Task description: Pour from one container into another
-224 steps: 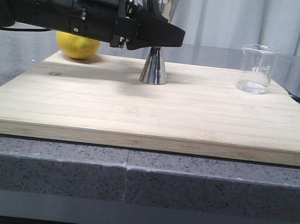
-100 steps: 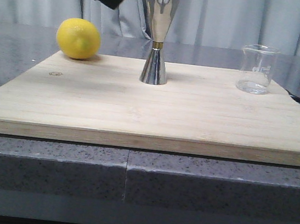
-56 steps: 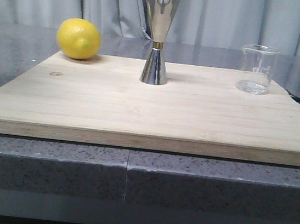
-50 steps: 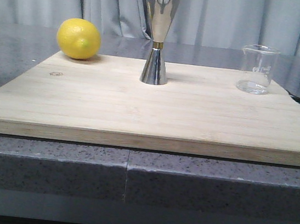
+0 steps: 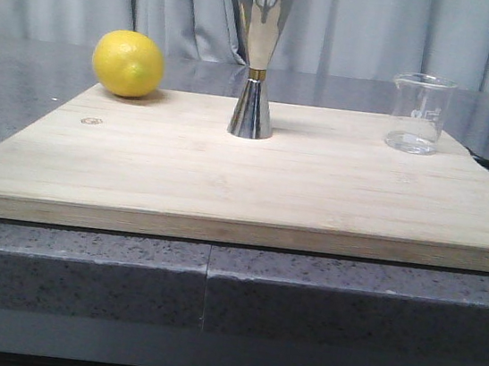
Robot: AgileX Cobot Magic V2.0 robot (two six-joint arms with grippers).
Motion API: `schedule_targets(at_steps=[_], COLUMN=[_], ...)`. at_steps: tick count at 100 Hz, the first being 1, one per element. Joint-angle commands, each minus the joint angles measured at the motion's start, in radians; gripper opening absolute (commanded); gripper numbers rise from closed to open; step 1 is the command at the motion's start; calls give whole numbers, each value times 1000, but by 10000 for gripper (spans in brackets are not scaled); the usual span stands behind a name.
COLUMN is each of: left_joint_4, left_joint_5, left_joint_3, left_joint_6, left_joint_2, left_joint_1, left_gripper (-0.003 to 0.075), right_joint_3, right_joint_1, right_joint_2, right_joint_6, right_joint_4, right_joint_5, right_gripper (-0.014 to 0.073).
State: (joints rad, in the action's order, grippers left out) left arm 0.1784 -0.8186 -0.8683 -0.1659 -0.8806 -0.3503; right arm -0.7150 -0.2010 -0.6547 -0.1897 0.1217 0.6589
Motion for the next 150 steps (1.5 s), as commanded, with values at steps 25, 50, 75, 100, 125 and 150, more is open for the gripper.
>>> schedule_targets(at_steps=[25,50,75,100,125,150], left_joint_4=[5,5,1,1,1,1], left_joint_5=[101,101,101,101,117,117], left_joint_3=[72,72,72,72,72,72], left_joint_6=[-19,-19,-19,-19,-19,-19], left_joint_2=[139,139,139,139,139,139], left_joint_1=[-5,-5,-5,-5,-5,-5], left_gripper=[544,452,118,-21,-21,-21], right_joint_3=[12,12,12,12,12,12], right_joint_1=[3,3,3,3,3,3], right_joint_2=[138,139,139,139,139,139], right_joint_6=[8,8,8,8,8,8], right_joint_4=[59,59,59,59,59,59], right_joint_5=[-125,-114,-111,-102,-101,-98], right_gripper=[568,521,203,-20,-69,-69])
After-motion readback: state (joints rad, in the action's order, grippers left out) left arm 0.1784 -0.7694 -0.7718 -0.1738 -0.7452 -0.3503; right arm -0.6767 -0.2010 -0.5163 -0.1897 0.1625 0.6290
